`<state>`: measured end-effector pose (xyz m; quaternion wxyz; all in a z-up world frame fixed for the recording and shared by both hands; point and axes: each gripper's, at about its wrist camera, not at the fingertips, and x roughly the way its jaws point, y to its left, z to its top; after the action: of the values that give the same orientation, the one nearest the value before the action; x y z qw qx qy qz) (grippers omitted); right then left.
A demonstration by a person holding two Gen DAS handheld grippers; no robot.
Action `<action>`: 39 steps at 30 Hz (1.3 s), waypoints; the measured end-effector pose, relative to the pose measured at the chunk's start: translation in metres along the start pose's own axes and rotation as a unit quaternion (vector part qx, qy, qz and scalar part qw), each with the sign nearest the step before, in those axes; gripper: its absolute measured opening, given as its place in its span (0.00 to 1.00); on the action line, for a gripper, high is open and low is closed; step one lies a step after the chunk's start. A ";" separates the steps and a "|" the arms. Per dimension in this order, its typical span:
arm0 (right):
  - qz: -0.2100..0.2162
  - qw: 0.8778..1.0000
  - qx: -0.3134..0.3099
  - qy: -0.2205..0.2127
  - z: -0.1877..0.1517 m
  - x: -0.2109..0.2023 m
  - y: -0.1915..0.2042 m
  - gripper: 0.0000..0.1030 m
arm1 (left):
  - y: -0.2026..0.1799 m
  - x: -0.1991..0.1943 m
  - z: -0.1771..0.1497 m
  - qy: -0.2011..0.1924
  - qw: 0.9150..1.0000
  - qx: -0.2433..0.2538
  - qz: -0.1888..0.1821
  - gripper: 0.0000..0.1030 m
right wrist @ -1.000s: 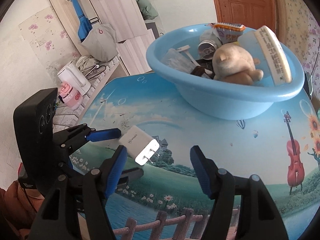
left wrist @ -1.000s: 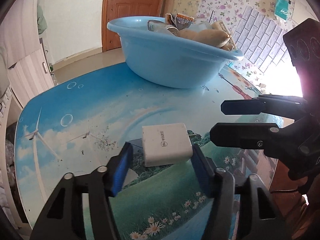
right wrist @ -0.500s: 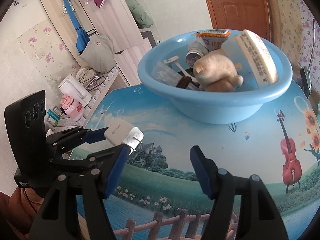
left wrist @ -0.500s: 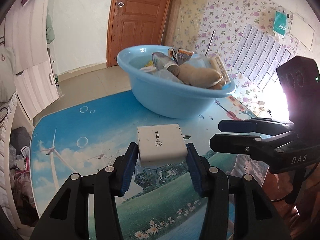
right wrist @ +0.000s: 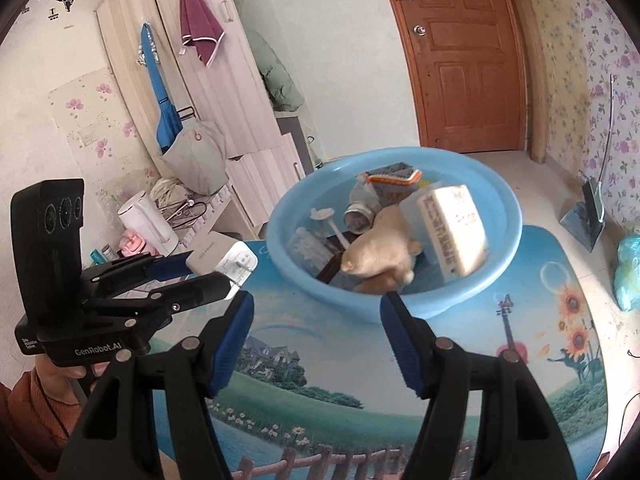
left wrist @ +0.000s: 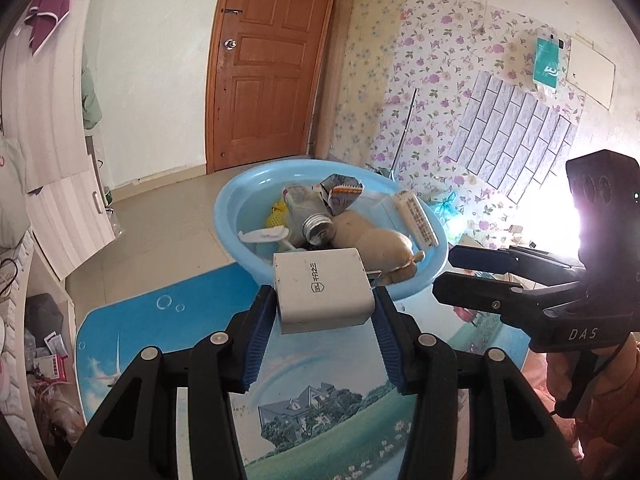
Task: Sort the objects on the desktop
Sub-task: 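Lift and carry the adapter with left tool over the basin, then lower the adapter into the basin and open left tool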
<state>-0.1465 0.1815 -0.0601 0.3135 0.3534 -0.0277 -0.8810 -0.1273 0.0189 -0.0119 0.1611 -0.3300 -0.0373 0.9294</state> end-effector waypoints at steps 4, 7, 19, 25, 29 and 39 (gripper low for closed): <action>-0.019 1.000 0.000 -0.005 0.009 0.005 -0.014 0.61 | -0.005 0.016 0.014 0.003 1.000 0.004 -0.002 0.47; -0.040 0.999 -0.010 0.001 0.011 0.011 -0.023 0.50 | -0.009 0.029 0.022 0.008 1.000 0.009 -0.003 0.47; -0.027 0.999 -0.019 0.002 0.016 0.036 -0.041 0.47 | -0.011 0.062 0.021 0.037 0.999 0.015 0.023 0.66; -0.028 0.999 -0.017 0.002 0.014 0.034 -0.039 0.47 | -0.010 0.049 0.018 0.031 0.999 0.002 0.036 0.93; -0.038 0.999 -0.012 0.004 0.014 0.032 -0.036 0.47 | -0.009 0.041 0.013 0.031 0.998 -0.009 0.054 0.96; -0.058 0.998 -0.005 0.010 0.012 0.022 -0.020 0.57 | -0.010 0.010 -0.002 0.029 0.995 -0.028 0.094 1.00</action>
<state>-0.1770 0.1833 -0.0702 0.2641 0.3616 0.0004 -0.8942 -0.1308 0.0317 -0.0181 0.0650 -0.3632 -0.0279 0.9290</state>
